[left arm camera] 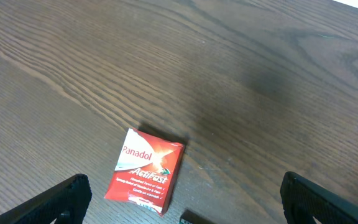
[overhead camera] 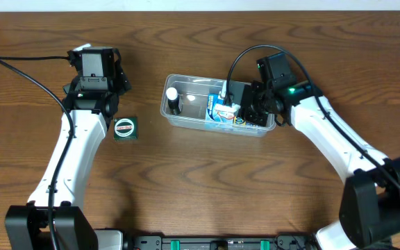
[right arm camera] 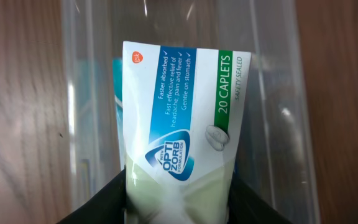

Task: Pack container
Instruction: 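Lower the white box into the container's right end and open the right gripper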

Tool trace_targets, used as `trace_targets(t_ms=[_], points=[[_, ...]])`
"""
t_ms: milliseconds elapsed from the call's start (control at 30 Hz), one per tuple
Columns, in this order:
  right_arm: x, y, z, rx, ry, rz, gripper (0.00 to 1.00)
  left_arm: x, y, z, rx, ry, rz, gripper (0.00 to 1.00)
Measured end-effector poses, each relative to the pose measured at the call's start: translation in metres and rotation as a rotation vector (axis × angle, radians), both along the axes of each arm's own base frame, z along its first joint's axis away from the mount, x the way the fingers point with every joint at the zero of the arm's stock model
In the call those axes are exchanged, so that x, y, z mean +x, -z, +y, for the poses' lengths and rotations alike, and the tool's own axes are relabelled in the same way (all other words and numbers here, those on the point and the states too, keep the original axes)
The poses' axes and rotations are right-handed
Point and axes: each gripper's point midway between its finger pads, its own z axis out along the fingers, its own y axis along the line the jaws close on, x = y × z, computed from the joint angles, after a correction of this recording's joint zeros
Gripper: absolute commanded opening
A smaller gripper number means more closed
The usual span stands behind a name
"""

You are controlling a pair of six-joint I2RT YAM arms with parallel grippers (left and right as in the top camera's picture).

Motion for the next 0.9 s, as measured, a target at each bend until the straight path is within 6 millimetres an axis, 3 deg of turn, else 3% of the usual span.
trace_targets(t_ms=[267,633,733,900], points=[[0.004,0.028,-0.010,-0.092,-0.025,0.015,0.44,0.000,0.000,0.000,0.000,0.000,0.000,0.98],[0.019,0.043,-0.033,-0.125,0.017,0.014,0.46,0.000,0.000,0.000,0.000,0.000,0.000,0.98],[0.022,0.042,-0.036,-0.124,0.024,0.006,0.68,0.000,0.000,0.000,0.000,0.000,0.000,0.98],[0.024,0.040,-0.034,-0.115,0.016,-0.008,0.80,0.000,0.000,0.000,0.000,0.000,0.000,0.98]])
